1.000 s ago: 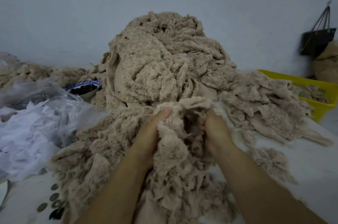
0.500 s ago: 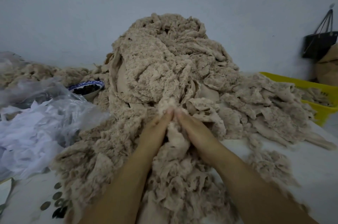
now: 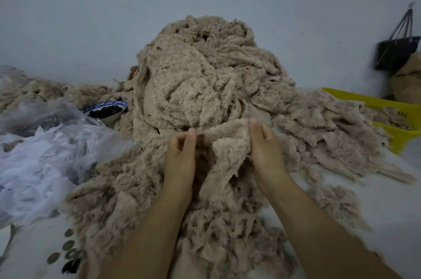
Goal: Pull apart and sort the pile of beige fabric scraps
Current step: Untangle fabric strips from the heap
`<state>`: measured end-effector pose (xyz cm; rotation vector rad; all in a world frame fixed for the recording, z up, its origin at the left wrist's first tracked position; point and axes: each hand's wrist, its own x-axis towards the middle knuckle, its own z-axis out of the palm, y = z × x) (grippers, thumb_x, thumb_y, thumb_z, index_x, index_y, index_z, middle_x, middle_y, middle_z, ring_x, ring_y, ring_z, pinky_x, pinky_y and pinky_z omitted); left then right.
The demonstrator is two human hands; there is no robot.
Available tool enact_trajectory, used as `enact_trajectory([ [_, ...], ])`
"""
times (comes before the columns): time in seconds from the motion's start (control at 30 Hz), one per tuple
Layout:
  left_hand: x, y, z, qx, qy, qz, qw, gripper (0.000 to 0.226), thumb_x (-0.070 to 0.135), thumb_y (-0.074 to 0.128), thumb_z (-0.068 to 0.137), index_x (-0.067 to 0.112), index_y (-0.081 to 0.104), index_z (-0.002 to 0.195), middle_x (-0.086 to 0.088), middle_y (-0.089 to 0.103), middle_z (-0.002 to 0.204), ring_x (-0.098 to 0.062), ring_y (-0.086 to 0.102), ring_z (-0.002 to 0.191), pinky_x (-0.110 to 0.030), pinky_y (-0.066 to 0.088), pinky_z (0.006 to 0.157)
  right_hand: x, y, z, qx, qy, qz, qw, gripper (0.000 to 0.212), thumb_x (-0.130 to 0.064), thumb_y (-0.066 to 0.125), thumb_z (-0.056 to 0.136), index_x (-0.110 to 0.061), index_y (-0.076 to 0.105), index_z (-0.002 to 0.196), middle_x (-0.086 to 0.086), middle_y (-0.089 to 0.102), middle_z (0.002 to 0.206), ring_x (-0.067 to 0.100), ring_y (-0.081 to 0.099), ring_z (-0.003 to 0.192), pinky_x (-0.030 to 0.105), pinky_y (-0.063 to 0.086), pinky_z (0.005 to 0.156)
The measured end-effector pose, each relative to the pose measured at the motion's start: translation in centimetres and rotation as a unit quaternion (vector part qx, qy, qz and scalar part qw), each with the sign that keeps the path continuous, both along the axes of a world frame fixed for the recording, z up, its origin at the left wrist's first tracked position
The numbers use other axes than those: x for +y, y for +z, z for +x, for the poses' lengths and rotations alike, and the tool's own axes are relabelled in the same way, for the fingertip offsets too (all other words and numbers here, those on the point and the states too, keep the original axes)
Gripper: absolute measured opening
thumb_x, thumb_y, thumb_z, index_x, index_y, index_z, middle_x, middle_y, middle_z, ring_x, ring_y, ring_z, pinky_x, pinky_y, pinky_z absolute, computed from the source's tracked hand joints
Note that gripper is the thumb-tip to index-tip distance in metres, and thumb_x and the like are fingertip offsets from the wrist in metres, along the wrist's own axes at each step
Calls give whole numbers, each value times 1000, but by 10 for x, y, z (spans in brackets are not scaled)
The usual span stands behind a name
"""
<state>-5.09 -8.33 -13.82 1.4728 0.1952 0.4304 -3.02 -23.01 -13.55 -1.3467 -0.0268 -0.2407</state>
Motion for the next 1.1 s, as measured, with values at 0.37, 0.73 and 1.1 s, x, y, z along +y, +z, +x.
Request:
enact_trajectory([
  [0.37,-16,-7,-5,-139,-101,418,892,23,27,66,90,26,50,107,21,40,101,-5,48,91,-16,42,74,0,8,-7,15,133,7,991,40,-34,55,101,-22,57,63,-7,42,52,4,30,40,17,27,38],
  [0.73,-4,-9,-2,-66,-86,203,973,34,8,50,95,28,52,68,11,58,67,-7,50,63,-29,42,62,6,11,-16,-1,203,-24,979,37,-15,52,101,-27,57,66,-4,44,58,6,27,42,18,22,39],
  [1.1,-10,-16,-2,-59,-159,324,931,24,24,61,95,33,46,79,5,52,80,1,51,66,-13,38,58,7,0,-11,-11,132,-203,970,25,-32,59,99,-32,63,124,-41,55,88,-29,53,79,-5,39,65],
])
